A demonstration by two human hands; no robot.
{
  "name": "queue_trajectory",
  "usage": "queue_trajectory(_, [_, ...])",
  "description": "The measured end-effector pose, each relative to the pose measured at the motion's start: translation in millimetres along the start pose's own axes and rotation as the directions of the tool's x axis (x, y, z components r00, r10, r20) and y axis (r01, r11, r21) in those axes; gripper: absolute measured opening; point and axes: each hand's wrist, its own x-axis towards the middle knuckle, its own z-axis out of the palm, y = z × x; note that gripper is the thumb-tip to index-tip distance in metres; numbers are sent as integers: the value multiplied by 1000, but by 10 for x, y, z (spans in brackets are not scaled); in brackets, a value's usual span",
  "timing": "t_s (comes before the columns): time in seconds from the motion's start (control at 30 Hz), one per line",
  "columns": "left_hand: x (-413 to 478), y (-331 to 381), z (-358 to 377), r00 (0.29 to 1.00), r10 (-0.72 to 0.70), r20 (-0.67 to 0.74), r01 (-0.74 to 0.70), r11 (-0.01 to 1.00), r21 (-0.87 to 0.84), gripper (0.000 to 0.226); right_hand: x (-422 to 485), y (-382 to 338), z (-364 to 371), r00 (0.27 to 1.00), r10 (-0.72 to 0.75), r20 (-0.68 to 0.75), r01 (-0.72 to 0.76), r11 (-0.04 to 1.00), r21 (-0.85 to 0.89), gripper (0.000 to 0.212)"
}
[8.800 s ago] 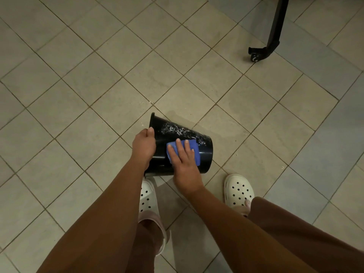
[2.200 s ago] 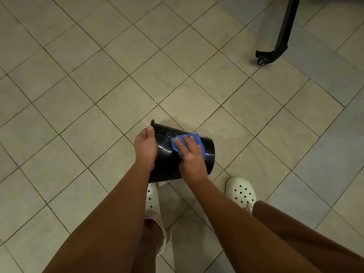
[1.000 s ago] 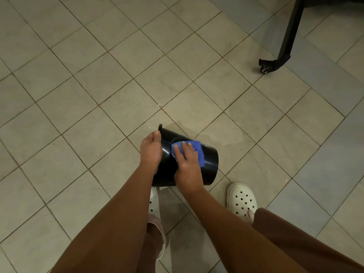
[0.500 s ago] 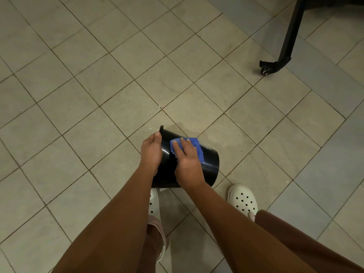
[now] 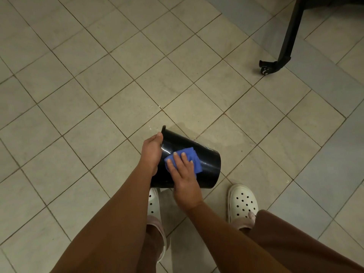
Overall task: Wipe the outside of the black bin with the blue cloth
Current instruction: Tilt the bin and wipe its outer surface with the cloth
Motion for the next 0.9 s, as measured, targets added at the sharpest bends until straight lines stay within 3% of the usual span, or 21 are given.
queue_trajectory(0.1, [16, 11, -1, 1000, -14, 4, 14, 999, -36, 36, 299, -44, -63, 998, -52, 45, 54, 998, -26, 79])
queue_trajectory(0.27, [4, 35, 13, 999, -53, -7, 53, 997, -57, 35, 459, 94, -74, 990, 142, 12, -142, 989, -38, 82])
queue_trajectory(0.43, [6, 16, 20, 999, -44, -14, 44, 998, -43, 35, 38, 13, -45, 997, 8, 80, -5, 999, -47, 82])
queue_trajectory(0.6, [22, -10, 21, 999, -45, 7, 45, 997, -67, 37, 418, -23, -96, 996, 4, 85, 2, 998, -66, 78])
queue_trajectory(0.73, [38, 26, 42, 997, -73, 1, 73, 993, -89, 37, 648, -30, -143, 985, 133, 113, -133, 991, 0, 69])
queue_trajectory(0.83, [53, 16, 34, 997, -78, -4, 77, 994, -73, 35, 366, -29, -58, 997, 50, 65, -50, 999, -2, 83])
queue_trajectory(0.9, [63, -5, 22, 998, -59, -3, 59, 996, -68, 34, 102, 45, 0, 996, -51, 66, 51, 999, 11, 81])
